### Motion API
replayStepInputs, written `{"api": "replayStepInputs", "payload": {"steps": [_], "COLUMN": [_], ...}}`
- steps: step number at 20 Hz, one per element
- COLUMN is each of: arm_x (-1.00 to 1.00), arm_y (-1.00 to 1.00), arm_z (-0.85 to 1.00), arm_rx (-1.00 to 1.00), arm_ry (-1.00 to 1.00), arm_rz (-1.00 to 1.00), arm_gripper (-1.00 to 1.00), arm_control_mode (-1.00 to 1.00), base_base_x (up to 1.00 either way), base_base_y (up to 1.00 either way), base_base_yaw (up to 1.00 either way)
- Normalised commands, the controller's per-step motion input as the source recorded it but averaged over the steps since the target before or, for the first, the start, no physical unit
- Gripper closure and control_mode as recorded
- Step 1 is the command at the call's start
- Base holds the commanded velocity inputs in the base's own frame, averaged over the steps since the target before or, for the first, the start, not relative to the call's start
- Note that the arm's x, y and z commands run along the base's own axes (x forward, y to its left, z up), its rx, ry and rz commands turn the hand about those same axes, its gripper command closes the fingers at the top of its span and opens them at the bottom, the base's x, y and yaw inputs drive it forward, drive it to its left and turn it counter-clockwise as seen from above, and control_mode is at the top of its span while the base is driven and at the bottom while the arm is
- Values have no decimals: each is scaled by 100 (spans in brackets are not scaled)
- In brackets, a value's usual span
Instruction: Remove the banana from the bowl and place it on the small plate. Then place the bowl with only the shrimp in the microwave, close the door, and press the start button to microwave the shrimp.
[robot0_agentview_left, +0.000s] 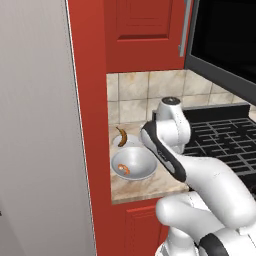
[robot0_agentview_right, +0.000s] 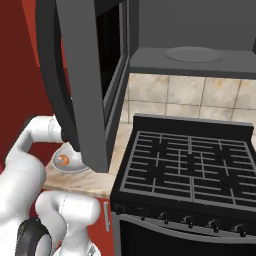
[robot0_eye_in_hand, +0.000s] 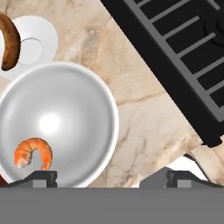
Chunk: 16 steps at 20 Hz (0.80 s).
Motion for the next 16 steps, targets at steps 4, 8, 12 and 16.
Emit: {"api": "replayStepInputs", "payload": {"steps": [4,8,12,16], "arm_x": [-68,-56,-50,-38], "arm_y": [-35,-24,-22,-3], "arm_z": [0,0,-1,-6], "arm_rx": [4,2,4,2], "arm_ry": [0,0,0,0], "arm_rz": [0,0,0,1], "arm_gripper": [-100,-100,-100,-100], "arm_control_mode": [-100,-100,-100,-100], "base_base_x": [0,0,0,0], "base_base_y": [0,0,0,0], "base_base_yaw": [0,0,0,0]}}
